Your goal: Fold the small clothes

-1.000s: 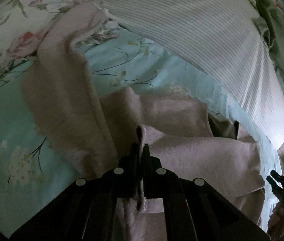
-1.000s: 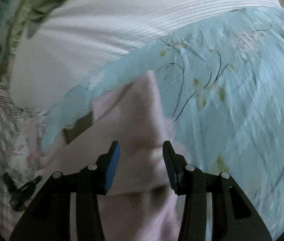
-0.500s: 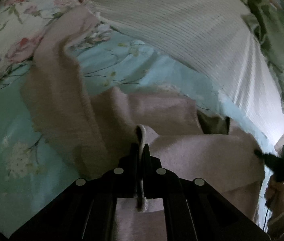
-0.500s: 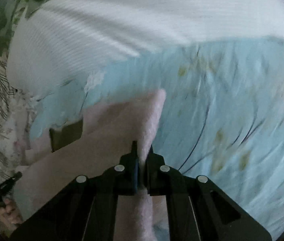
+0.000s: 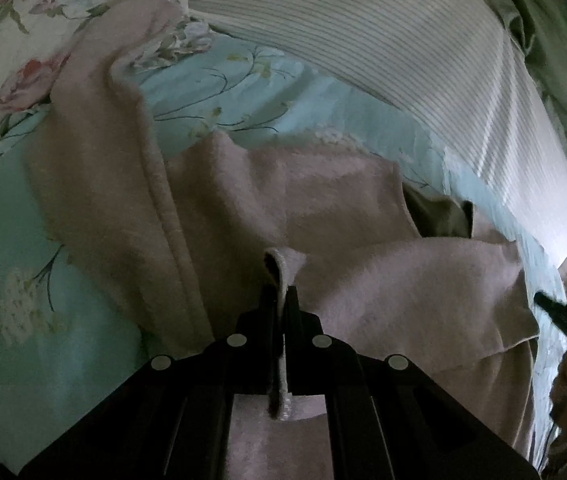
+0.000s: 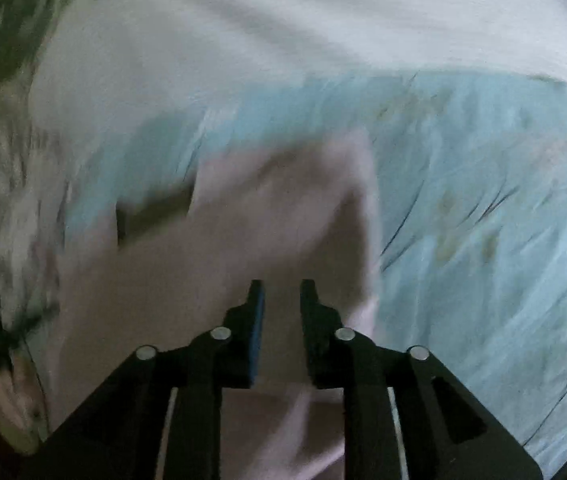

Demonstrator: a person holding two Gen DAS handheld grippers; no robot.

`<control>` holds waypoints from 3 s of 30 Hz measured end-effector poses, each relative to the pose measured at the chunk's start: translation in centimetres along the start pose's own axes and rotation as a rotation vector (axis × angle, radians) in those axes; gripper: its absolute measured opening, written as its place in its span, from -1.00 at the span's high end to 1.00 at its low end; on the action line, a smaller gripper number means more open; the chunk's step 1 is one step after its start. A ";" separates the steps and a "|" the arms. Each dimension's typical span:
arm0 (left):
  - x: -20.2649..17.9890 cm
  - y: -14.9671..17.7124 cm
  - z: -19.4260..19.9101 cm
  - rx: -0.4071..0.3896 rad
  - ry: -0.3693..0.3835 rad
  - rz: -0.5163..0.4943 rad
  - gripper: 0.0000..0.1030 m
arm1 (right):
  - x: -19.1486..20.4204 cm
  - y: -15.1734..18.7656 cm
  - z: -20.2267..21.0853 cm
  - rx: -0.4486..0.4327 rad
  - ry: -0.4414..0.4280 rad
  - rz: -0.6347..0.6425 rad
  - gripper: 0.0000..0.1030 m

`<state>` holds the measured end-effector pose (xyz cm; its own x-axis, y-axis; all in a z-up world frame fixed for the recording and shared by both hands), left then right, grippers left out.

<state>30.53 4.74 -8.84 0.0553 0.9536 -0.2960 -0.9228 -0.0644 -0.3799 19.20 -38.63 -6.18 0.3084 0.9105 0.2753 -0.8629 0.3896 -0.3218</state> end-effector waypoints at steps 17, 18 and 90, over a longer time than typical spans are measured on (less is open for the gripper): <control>3.4 1.1 4.2 -0.026 -0.032 0.042 0.22 | 4.1 6.1 3.5 -0.051 -0.184 -0.048 0.87; 4.0 0.8 4.6 -0.037 -0.052 0.053 0.15 | 4.8 6.6 3.3 -0.043 -0.213 -0.041 0.75; -15.6 5.1 -1.8 0.017 0.066 -0.272 0.00 | 5.0 10.3 2.1 -0.089 -0.438 -0.233 -0.16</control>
<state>25.67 -11.02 -7.71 0.3266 0.9137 -0.2420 -0.8767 0.1972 -0.4387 11.07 -30.36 -6.20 0.2755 0.6614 0.6976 -0.7476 0.6036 -0.2771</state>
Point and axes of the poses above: each gripper's, at about its wrist camera, not at the fingertips, and z roughly against the way its jaws point, x to its left, y to its underside, the point moved 3 cm from there along -z, roughly the way its jaws point, and after that the axes turned 14 degrees about x, right-handed, at the moved point
